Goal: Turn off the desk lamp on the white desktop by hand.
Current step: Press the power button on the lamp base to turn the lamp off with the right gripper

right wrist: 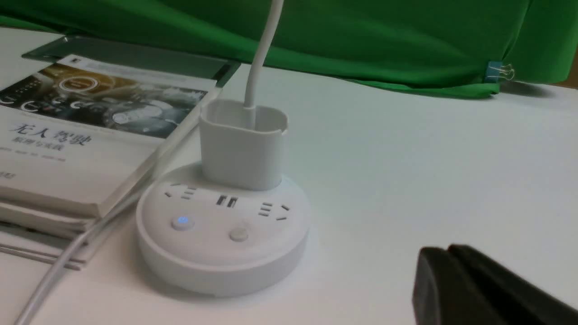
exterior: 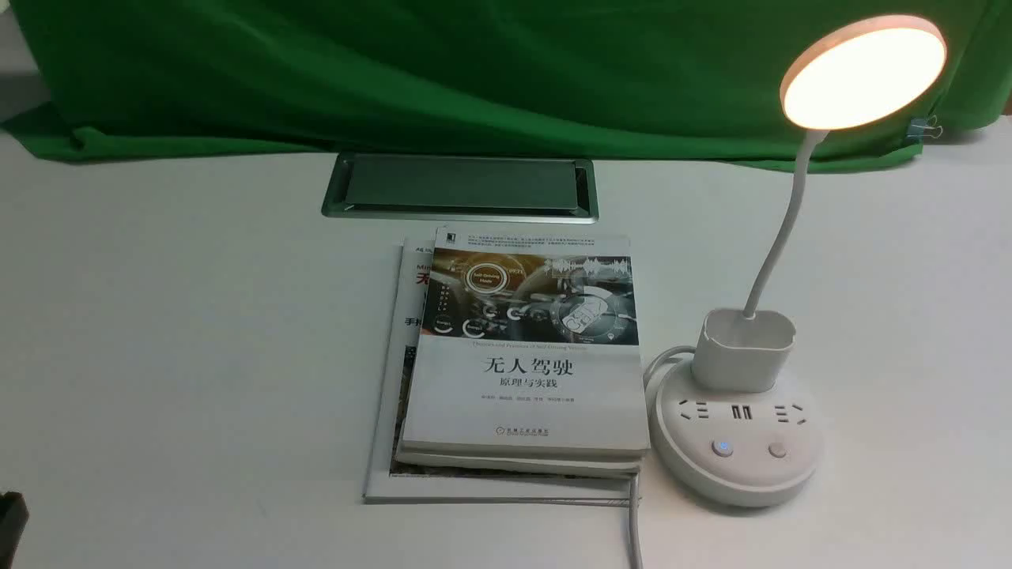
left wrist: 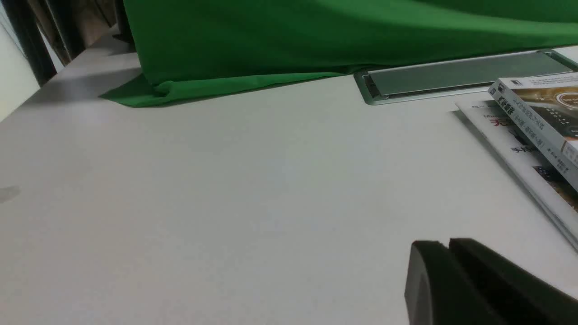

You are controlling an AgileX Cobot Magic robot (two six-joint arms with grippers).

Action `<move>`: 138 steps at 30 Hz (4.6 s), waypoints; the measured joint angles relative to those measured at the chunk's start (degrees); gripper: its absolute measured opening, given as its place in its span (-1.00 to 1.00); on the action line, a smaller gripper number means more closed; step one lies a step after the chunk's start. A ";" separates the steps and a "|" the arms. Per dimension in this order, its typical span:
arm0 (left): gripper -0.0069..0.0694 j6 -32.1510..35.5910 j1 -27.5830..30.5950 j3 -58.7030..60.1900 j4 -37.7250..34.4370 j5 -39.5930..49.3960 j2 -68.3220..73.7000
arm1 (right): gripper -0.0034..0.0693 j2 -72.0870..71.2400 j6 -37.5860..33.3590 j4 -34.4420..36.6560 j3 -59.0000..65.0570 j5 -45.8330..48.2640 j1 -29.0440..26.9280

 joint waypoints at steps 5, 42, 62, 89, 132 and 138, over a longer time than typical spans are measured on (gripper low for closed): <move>-0.77 0.00 0.00 0.00 0.00 0.00 0.00 | -0.75 0.00 0.00 0.00 0.00 0.00 0.00; -0.77 -0.05 0.00 0.00 0.00 0.00 0.00 | -0.75 0.00 34.52 4.56 0.00 -18.62 0.00; -0.77 -0.01 0.00 0.00 0.00 0.00 0.00 | -0.77 57.09 10.34 2.30 -45.90 37.62 8.17; -0.77 -0.06 0.00 0.00 0.00 0.00 0.00 | -0.81 96.94 9.78 1.32 -61.78 32.85 11.90; -0.77 0.01 0.00 0.00 0.00 0.05 0.00 | -0.81 97.42 8.85 1.28 -57.22 27.18 10.74; -0.77 -0.10 0.00 0.00 0.00 0.05 0.00 | -0.81 98.17 8.85 1.48 -57.22 23.90 10.67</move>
